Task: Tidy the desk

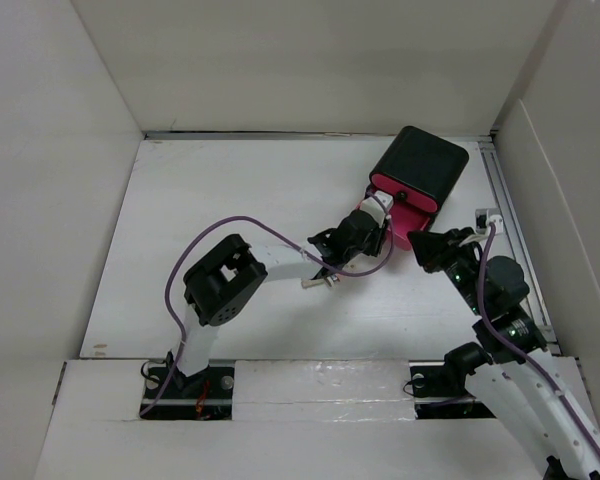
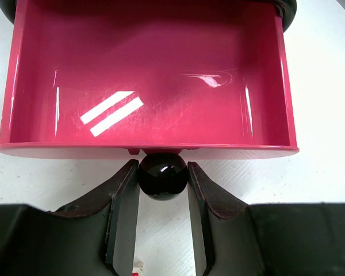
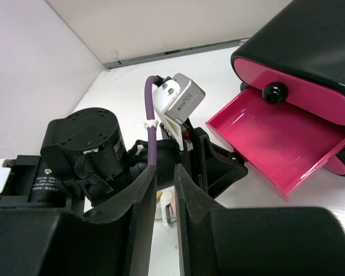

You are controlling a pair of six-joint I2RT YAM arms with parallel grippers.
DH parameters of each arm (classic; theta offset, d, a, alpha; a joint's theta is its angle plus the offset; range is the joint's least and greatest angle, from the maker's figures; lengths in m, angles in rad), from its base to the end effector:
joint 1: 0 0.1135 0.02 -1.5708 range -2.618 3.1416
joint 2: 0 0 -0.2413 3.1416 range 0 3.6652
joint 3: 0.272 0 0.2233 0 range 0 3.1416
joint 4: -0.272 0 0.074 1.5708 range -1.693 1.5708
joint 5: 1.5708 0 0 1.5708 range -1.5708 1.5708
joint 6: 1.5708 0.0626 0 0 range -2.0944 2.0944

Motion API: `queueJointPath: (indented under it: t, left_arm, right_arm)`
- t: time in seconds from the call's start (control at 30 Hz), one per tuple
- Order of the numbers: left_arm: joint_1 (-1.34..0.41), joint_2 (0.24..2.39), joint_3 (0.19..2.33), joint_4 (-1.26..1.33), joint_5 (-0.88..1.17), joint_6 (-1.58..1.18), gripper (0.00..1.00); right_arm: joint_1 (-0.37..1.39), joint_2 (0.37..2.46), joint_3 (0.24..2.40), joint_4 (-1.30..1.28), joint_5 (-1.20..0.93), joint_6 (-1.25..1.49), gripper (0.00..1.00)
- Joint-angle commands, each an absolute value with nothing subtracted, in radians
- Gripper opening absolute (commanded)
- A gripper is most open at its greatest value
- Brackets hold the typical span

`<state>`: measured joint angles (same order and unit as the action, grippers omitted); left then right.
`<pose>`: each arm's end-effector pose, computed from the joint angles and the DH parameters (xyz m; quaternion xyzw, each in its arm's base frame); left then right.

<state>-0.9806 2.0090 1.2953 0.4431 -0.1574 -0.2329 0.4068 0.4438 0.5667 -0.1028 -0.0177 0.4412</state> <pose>0.2614 -0.3727 0.2002 0.2455 0.7561 -0.2926 0.5314 0.1325 0.0583 0.3058 0.0057 0.6999 0.2995 0.6484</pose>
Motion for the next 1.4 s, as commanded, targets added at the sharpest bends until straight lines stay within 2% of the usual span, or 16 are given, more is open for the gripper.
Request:
queueJointPath:
  t: [0.0,0.03,0.07,0.13,0.17,0.27,0.33,0.57,0.67,0.73,0.77,0.8,0.9,1.0,1.17,1.37]
  left_arm:
    - [-0.973,1.967,1.305,0.431,-0.201,-0.25,0.14]
    - [-0.973,1.97,1.305,0.431,-0.206,-0.252,0.17]
    - [-0.973,1.971,1.304,0.43,-0.209,-0.253,0.27]
    - [-0.973,1.973,1.305,0.428,-0.215,-0.255,0.4]
    - [-0.973,1.971,1.308,0.422,-0.215,-0.253,0.5]
    - [-0.973,1.96,1.301,0.42,-0.219,-0.252,0.62]
    - [-0.973,1.95,1.295,0.428,-0.227,-0.25,0.65]
    - [-0.973,1.881,1.247,0.437,-0.248,-0.241,0.66]
    - [-0.973,1.788,1.185,0.452,-0.316,-0.255,0.63]
    - [-0.973,1.738,1.132,0.462,-0.357,-0.271,0.58]
    - [-0.973,1.714,1.076,0.463,-0.379,-0.284,0.54]
    - [-0.973,1.694,1.051,0.45,-0.394,-0.314,0.52]
    - [-0.973,1.628,0.967,0.361,-0.442,-0.401,0.44]
    - [-0.973,1.569,0.862,0.302,-0.477,-0.468,0.42]
    - [-0.973,1.486,0.727,0.276,-0.463,-0.554,0.45]
    - [-0.973,1.508,0.71,0.284,-0.374,-0.546,0.47]
  right_arm:
    - [0.414,0.443,0.558,-0.043,-0.006,0.43,0.24]
    - [0.414,0.442,0.552,-0.041,-0.006,0.43,0.24]
    - [0.414,0.442,0.551,-0.043,0.023,0.43,0.24]
    - [0.414,0.442,0.543,-0.038,0.028,0.43,0.25]
    - [0.414,0.442,0.54,-0.037,0.029,0.43,0.26]
    - [0.414,0.442,0.54,-0.035,0.029,0.431,0.27]
    - [0.414,0.437,0.54,-0.035,0.031,0.434,0.27]
    - [0.414,0.428,0.537,-0.035,0.029,0.434,0.27]
    - [0.414,0.434,0.534,-0.031,0.022,0.44,0.26]
    - [0.414,0.434,0.531,-0.023,0.015,0.442,0.18]
    - [0.414,0.437,0.526,-0.011,0.009,0.445,0.07]
    - [0.414,0.437,0.525,-0.011,0.009,0.446,0.02]
    - [0.414,0.459,0.522,0.018,0.008,0.446,0.0]
    - [0.414,0.479,0.519,0.035,-0.023,0.454,0.0]
    - [0.414,0.485,0.494,0.072,-0.034,0.471,0.09]
    - [0.414,0.498,0.471,0.092,-0.055,0.479,0.3]
